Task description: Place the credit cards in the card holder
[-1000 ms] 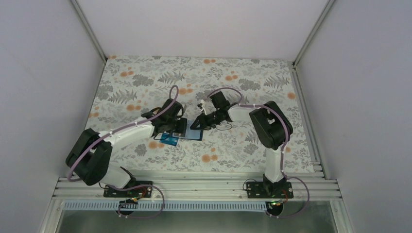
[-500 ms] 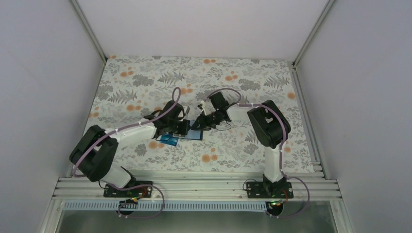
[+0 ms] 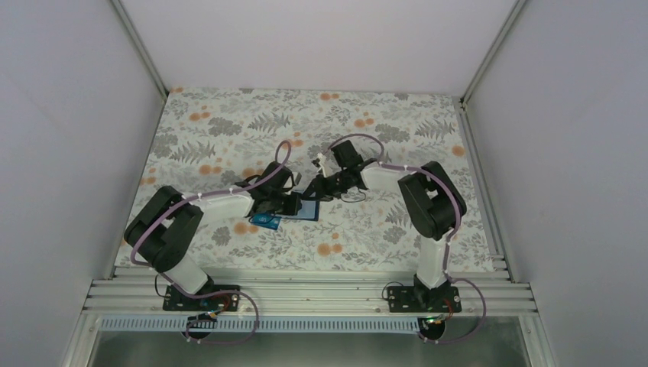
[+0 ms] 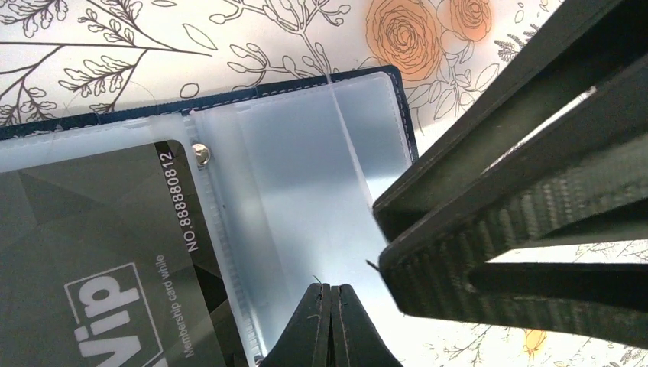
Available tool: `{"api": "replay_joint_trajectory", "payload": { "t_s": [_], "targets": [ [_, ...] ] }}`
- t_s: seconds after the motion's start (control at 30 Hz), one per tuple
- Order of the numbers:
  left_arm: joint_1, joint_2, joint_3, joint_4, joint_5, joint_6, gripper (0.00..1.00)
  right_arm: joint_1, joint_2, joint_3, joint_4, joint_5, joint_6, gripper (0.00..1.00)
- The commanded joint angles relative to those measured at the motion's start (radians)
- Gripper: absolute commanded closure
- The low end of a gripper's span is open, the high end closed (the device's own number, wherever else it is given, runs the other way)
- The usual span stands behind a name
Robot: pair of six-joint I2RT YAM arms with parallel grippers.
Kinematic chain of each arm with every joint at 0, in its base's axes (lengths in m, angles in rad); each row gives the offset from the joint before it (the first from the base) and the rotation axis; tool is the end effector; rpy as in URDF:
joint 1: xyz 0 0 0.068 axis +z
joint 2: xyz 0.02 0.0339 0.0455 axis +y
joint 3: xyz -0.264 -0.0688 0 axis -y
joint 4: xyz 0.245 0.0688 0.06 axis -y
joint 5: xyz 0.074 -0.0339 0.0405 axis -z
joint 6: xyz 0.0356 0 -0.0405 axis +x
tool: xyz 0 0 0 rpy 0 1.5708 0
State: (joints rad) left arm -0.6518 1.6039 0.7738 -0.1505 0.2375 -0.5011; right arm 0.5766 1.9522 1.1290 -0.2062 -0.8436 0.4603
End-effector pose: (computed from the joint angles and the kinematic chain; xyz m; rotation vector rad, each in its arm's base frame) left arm 0.2324 -0.1879 0.1468 0.2991 2.6692 -0.7132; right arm 0.3034 0.2290 0.1360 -0.4987 2.7090 1.4412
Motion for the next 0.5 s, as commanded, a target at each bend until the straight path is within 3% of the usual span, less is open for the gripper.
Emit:
{"api": "replay_joint_trajectory", "payload": {
  "t_s": [0.0,0.2,0.47],
  "targets": [
    [0.001,0.007,-0.010,0.024,0.001,-0.007,0.98,-0.009,-0.078,-0.025,-0.032,0.081,-0.003,0.82],
    [-0.001,0.021,-0.017,0.023,-0.013,-0.007,0.98,-0.029,-0.139,-0.086,-0.052,0.206,0.013,0.82],
    [0.000,0.025,-0.024,0.029,-0.014,-0.010,0.98,-0.029,-0.107,-0.130,-0.022,0.179,0.036,0.82]
  ]
}}
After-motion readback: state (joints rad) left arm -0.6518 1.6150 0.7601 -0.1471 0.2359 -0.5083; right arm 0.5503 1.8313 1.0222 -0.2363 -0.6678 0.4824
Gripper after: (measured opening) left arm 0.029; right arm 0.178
